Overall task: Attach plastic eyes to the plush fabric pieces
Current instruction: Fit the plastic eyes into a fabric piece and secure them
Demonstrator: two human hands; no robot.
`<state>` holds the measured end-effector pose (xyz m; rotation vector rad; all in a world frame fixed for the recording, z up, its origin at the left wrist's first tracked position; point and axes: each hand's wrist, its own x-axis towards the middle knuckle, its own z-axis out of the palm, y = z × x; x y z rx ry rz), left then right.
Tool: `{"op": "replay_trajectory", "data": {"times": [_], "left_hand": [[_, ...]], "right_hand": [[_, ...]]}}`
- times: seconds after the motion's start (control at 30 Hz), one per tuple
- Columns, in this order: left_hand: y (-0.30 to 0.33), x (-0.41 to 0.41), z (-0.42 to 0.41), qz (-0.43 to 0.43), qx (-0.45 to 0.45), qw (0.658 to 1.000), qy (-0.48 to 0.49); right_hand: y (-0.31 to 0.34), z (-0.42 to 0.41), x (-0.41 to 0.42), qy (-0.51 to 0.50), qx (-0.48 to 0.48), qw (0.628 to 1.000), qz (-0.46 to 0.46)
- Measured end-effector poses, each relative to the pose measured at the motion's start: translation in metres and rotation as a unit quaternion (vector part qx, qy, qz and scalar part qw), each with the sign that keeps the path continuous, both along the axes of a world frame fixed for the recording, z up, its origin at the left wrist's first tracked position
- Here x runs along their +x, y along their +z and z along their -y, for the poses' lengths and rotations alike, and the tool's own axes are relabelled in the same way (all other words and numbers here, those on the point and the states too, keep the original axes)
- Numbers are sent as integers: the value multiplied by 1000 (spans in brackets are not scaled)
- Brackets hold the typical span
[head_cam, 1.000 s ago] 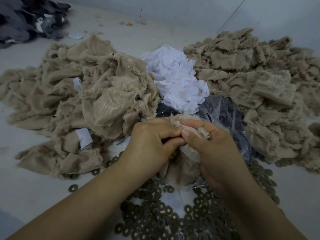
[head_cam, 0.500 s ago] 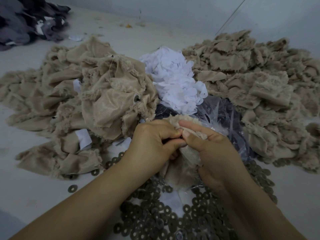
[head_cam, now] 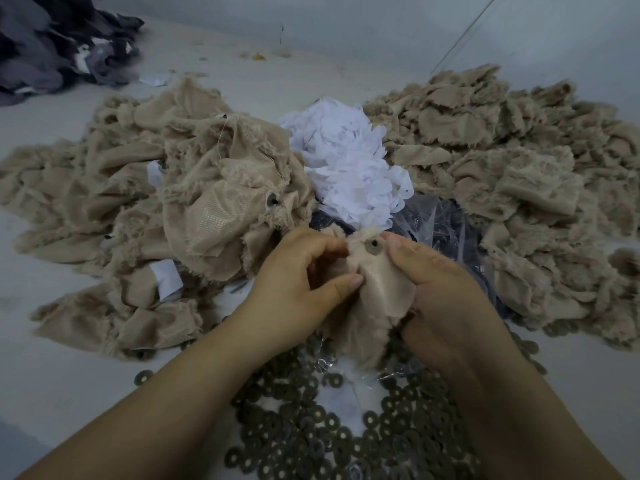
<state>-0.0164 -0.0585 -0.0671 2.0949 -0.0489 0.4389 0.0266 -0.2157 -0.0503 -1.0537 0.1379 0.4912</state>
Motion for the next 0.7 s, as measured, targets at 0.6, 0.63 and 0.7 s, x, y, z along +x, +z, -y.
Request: {"op": "replay_trajectory", "data": {"times": [0.6,0.63,0.7], "left_hand": [[8,0,6,98,38,994,27],[8,0,6,89,19,996,24],[7,1,5,63,-28,997,18]], "right_hand": [[-1,-9,-12,21,4,1000,-13],[-1,-8,-9,1,1,1000,-11],[-1,-5,-6,-18,3,1000,-16]]}}
